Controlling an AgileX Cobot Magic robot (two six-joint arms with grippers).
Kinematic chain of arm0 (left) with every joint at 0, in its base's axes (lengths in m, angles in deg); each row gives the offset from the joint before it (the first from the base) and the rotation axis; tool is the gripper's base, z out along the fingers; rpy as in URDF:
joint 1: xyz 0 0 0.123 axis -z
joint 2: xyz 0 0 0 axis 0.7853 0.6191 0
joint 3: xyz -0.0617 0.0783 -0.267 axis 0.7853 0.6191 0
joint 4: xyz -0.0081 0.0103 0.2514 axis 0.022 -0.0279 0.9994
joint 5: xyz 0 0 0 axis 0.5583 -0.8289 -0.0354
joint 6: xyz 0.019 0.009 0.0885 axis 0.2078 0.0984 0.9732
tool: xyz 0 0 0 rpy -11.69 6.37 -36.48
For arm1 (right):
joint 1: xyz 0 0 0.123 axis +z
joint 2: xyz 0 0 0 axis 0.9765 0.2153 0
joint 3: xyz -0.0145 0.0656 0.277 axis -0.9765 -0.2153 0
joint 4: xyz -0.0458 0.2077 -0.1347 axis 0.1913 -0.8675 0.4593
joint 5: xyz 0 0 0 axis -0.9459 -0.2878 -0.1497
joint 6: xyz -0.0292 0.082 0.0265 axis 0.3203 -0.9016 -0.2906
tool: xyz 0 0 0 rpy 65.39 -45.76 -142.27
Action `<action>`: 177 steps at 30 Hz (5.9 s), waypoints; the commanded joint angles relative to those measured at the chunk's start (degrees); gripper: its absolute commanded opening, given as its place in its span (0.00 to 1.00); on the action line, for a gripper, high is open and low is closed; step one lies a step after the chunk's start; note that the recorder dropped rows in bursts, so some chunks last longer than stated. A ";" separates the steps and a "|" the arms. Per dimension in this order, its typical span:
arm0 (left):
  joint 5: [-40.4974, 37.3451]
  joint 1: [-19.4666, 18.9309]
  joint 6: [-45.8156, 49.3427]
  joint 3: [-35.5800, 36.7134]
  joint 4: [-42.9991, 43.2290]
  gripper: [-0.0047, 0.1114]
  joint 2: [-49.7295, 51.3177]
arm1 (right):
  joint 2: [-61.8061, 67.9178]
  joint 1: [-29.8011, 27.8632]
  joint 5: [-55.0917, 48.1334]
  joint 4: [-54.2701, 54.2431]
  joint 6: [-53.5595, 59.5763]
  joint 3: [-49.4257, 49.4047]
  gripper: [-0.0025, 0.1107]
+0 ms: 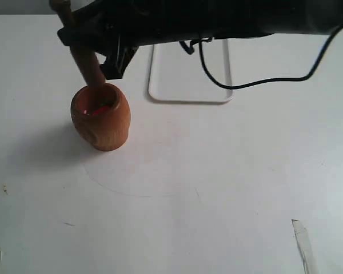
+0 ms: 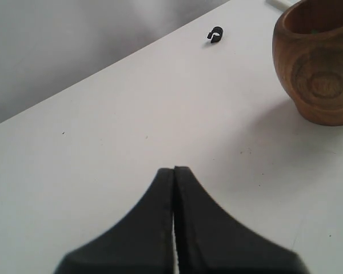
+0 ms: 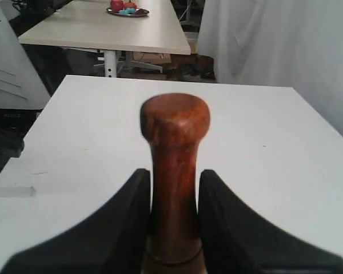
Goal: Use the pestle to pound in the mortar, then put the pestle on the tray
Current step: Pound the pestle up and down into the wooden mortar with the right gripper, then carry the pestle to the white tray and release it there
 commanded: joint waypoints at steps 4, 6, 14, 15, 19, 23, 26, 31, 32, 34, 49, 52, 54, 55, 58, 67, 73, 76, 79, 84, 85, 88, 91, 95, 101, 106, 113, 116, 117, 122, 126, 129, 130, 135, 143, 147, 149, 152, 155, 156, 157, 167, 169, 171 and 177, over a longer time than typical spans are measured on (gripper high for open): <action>0.17 0.44 -0.47 0.03 -0.42 0.04 -0.07 | 7.45 1.10 0.94 -0.91 0.71 2.10 0.02; 0.17 0.44 -0.47 0.03 -0.42 0.04 -0.07 | 8.97 1.10 4.34 -0.91 0.71 2.10 0.02; 0.17 0.44 -0.47 0.03 -0.42 0.04 -0.07 | 15.21 1.10 5.32 -0.91 0.71 2.10 0.02; 0.17 0.44 -0.47 0.03 -0.42 0.04 -0.07 | 15.22 0.99 5.32 -0.91 0.71 2.10 0.02; 0.17 0.44 -0.47 0.03 -0.42 0.04 -0.07 | 10.71 0.99 4.49 -0.91 0.71 2.10 0.02; 0.17 0.44 -0.47 0.03 -0.42 0.04 -0.07 | 3.91 0.99 4.49 -0.91 0.71 2.10 0.02; 0.17 0.44 -0.47 0.03 -0.42 0.04 -0.07 | 1.09 0.99 4.61 -0.91 0.71 2.10 0.02; 0.17 0.44 -0.47 0.03 -0.42 0.04 -0.07 | 3.55 0.99 4.63 -0.91 0.71 2.10 0.02; 0.17 0.44 -0.47 0.03 -0.42 0.04 -0.07 | 4.79 0.99 4.63 -0.91 0.71 2.10 0.02; 0.17 0.44 -0.47 0.03 -0.42 0.04 -0.07 | 7.77 0.99 4.50 -0.91 0.71 2.10 0.02; 0.17 0.44 -0.47 0.03 -0.42 0.04 -0.07 | -0.03 0.99 4.07 -0.91 0.82 2.10 0.02; 0.17 0.44 -0.47 0.03 -0.42 0.04 -0.07 | -2.15 0.99 4.18 -0.91 0.82 2.10 0.02; 0.17 0.44 -0.47 0.03 -0.42 0.04 -0.07 | 0.25 0.99 3.85 -0.91 0.82 2.10 0.02; 0.17 0.44 -0.47 0.03 -0.42 0.04 -0.07 | 1.73 0.99 3.46 -0.91 0.82 2.10 0.02; 0.17 0.44 -0.47 0.03 -0.42 0.04 -0.07 | 8.52 0.99 2.51 -0.91 0.69 2.10 0.02; 0.17 0.44 -0.47 0.03 -0.42 0.04 -0.07 | 12.98 0.99 -0.19 -0.91 0.69 2.10 0.02; 0.17 0.44 -0.47 0.03 -0.42 0.04 -0.07 | 1.44 0.99 0.19 -0.91 0.69 2.10 0.02; 0.17 0.44 -0.47 0.03 -0.42 0.04 -0.07 | -2.71 0.99 0.19 -0.91 0.69 2.10 0.02; 0.17 0.44 -0.47 0.03 -0.42 0.04 -0.07 | -3.54 0.99 0.19 -0.91 0.69 2.10 0.02; 0.17 0.44 -0.47 0.03 -0.42 0.04 -0.07 | 2.35 0.99 0.19 -0.91 0.69 1.74 0.02; 0.17 0.44 -0.47 0.03 -0.42 0.04 -0.07 | 4.41 0.99 0.19 -0.91 0.69 1.74 0.02; 0.17 0.44 -0.47 0.03 -0.42 0.04 -0.07 | 10.51 0.99 0.59 -0.91 0.69 1.74 0.02; 0.17 0.44 -0.47 0.03 -0.42 0.04 -0.07 | 15.23 0.99 0.68 -0.91 0.69 1.84 0.02; 0.17 0.44 -0.47 0.03 -0.42 0.04 -0.07 | 15.07 0.99 -0.23 -0.91 0.69 2.04 0.02; 0.17 0.44 -0.47 0.03 -0.42 0.04 -0.07 | 5.91 0.99 1.75 -0.91 0.69 2.04 0.02; 0.17 0.44 -0.47 0.03 -0.42 0.04 -0.07 | -3.29 0.99 7.88 -0.91 0.69 2.04 0.02; 0.17 0.44 -0.47 0.03 -0.42 0.04 -0.07 | -10.12 0.99 22.86 2.98 0.46 2.04 0.02; 0.17 0.44 -0.47 0.03 -0.42 0.04 -0.07 | -10.00 0.99 32.17 2.98 0.46 1.91 0.02; 0.17 0.44 -0.47 0.03 -0.42 0.04 -0.07 | -9.69 0.99 36.18 2.98 0.46 1.83 0.02; 0.17 0.44 -0.47 0.03 -0.42 0.04 -0.07 | -6.69 0.87 55.30 2.91 0.46 1.79 0.02; 0.17 0.44 -0.47 0.03 -0.42 0.04 -0.07 | -4.86 0.78 53.39 4.97 0.59 1.70 0.02; 0.17 0.44 -0.47 0.03 -0.42 0.04 -0.07 | -3.34 -0.82 51.60 5.73 0.59 1.58 0.02; 0.17 0.44 -0.47 0.03 -0.42 0.04 -0.07 | -3.34 -1.51 49.40 5.73 0.59 1.09 0.02; 0.17 0.44 -0.47 0.03 -0.42 0.04 -0.07 | -1.73 -9.31 40.96 -0.74 0.47 -1.85 0.02; 0.17 0.44 -0.47 0.03 -0.42 0.04 -0.07 | 11.82 -13.34 35.67 -0.91 -1.34 2.34 0.02; 0.17 0.44 -0.47 0.03 -0.42 0.04 -0.07 | 14.91 -13.34 36.16 -0.91 -4.04 5.50 0.02; 0.17 0.44 -0.47 0.03 -0.42 0.04 -0.07 | 15.86 -13.34 37.46 -0.91 -4.89 6.08 0.02; 0.17 0.44 -0.47 0.03 -0.42 0.04 -0.07 | 16.32 -13.34 37.47 -0.91 -4.85 6.08 0.02; 0.17 0.44 -0.47 0.03 -0.42 0.04 -0.07 | 16.41 -13.34 37.47 -0.91 -4.85 6.08 0.03; 0.17 0.44 -0.47 0.03 -0.42 0.04 -0.07 | 16.41 -13.34 37.47 -0.91 -4.85 6.08 0.06; 0.17 0.44 -0.47 0.03 -0.42 0.04 -0.07 | 16.41 -13.34 37.47 -0.91 -4.85 6.08 0.10; 0.17 0.44 -0.47 0.03 -0.42 0.04 -0.07 | 16.41 -13.34 39.32 -0.91 -4.41 6.08 0.63; 0.17 0.44 -0.47 0.03 -0.42 0.04 -0.07 | 16.26 -13.34 41.88 -0.91 -4.41 6.08 0.68; 0.17 0.44 -0.47 0.03 -0.42 0.04 -0.07 | 15.62 -13.34 43.84 -0.91 -4.41 6.08 0.68; 0.17 0.44 -0.47 0.03 -0.42 0.04 -0.07 | 7.65 -13.34 45.22 -0.91 -6.98 5.03 0.63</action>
